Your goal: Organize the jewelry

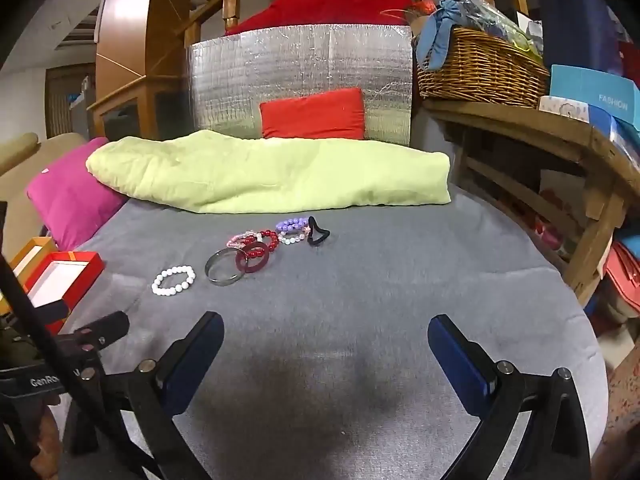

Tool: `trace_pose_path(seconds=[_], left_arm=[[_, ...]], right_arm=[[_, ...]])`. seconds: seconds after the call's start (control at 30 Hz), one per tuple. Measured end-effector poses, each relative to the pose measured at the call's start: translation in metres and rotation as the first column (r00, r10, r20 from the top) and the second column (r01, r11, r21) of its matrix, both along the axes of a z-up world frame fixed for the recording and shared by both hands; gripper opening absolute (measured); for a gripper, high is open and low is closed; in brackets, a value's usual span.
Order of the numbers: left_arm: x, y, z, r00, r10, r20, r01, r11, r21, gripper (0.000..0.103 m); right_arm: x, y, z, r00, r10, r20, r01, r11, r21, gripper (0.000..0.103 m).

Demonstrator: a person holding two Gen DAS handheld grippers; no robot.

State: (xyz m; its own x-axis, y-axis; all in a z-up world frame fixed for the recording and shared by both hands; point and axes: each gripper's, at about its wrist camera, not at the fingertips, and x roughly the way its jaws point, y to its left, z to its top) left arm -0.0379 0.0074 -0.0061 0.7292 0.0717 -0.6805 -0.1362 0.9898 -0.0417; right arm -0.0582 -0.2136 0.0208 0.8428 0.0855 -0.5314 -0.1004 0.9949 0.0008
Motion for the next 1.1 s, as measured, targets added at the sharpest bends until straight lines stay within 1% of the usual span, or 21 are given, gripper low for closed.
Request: trace_pose_path(seconds=[0.07, 0.13, 0.2, 0.5, 1.1], left_arm=[[0.002, 0.0, -0.002, 1.0, 0.011, -0.004, -0.011, 1.0, 0.004, 0.103], [0.004, -0.001, -0.003, 1.0, 0.005, -0.011, -0.005, 1.0, -0.011, 0.103], [0.005, -0.001, -0.004, 1.0, 0.013, -0.013, -0.013, 1.0, 0.005, 0.103], [0.009, 0.0, -0.01, 0.999, 0.019, -0.028, -0.019, 1.0, 0.011, 0.103], [0.009, 0.001, -0.014, 0.999, 0.017, -0.032, -0.017, 1.0, 0.008, 0.103]], right_arm=[[0.002, 0.001, -0.003, 1.0, 0.001, -0.005, -0.001, 1.0, -0.003, 0.103], [0.004, 0.0, -0.004, 1.0, 0.002, -0.01, -0.003, 1.0, -0.005, 0.103], [0.004, 0.001, -0.005, 1.0, 0.001, -0.009, -0.001, 1.0, -0.009, 0.103], [0.006, 0.004, -0.007, 1.0, 0.012, -0.015, -0.012, 1.0, -0.006, 0.103], [0.006, 0.007, -0.009, 1.0, 0.009, -0.022, -0.009, 1.0, -0.01, 0.103]])
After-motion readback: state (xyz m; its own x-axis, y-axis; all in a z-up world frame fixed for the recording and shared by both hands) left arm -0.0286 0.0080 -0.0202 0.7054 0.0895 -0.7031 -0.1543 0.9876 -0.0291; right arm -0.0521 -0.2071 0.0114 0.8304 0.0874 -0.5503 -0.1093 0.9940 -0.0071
